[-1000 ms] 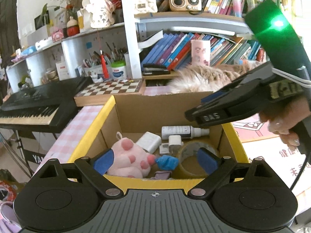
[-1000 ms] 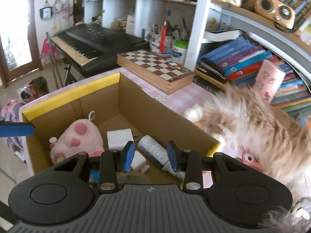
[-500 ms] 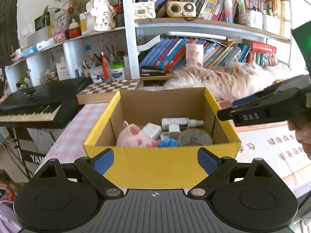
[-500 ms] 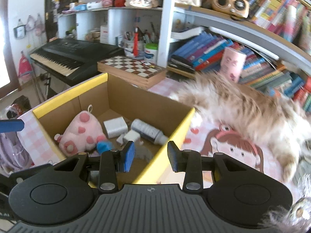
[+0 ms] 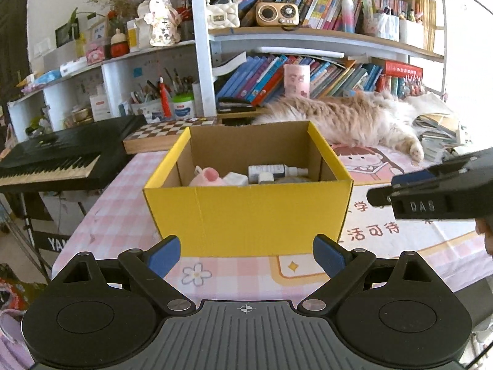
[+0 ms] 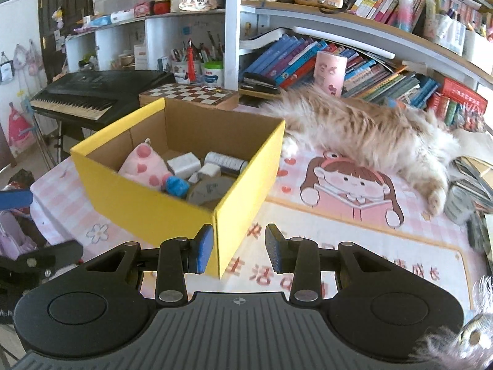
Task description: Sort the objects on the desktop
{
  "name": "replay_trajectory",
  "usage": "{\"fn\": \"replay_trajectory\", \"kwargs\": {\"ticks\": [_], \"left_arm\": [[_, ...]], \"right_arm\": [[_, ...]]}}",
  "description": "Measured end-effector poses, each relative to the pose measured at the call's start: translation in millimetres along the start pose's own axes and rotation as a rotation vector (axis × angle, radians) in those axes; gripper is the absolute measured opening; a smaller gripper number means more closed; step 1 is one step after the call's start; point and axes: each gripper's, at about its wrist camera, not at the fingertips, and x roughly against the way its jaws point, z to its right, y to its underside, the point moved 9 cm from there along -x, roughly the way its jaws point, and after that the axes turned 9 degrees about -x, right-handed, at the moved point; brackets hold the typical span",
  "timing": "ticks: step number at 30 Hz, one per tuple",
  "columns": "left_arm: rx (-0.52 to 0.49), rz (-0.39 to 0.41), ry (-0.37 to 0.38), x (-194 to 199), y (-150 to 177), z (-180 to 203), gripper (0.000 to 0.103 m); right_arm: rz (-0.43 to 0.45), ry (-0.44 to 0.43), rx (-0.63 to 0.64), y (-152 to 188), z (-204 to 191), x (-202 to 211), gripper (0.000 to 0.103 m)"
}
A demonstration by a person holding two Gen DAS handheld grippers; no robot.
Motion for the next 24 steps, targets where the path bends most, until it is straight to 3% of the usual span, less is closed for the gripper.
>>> {"fn": "replay_trajectory", "kwargs": {"ticks": [24], "left_arm": [[0.025,-0.064,0.04,33.1,52.4,19.5,0.095]], "right_arm": [[-0.002,0.117,-0.161,98.4,-9.4,63.5,0.036]]}}
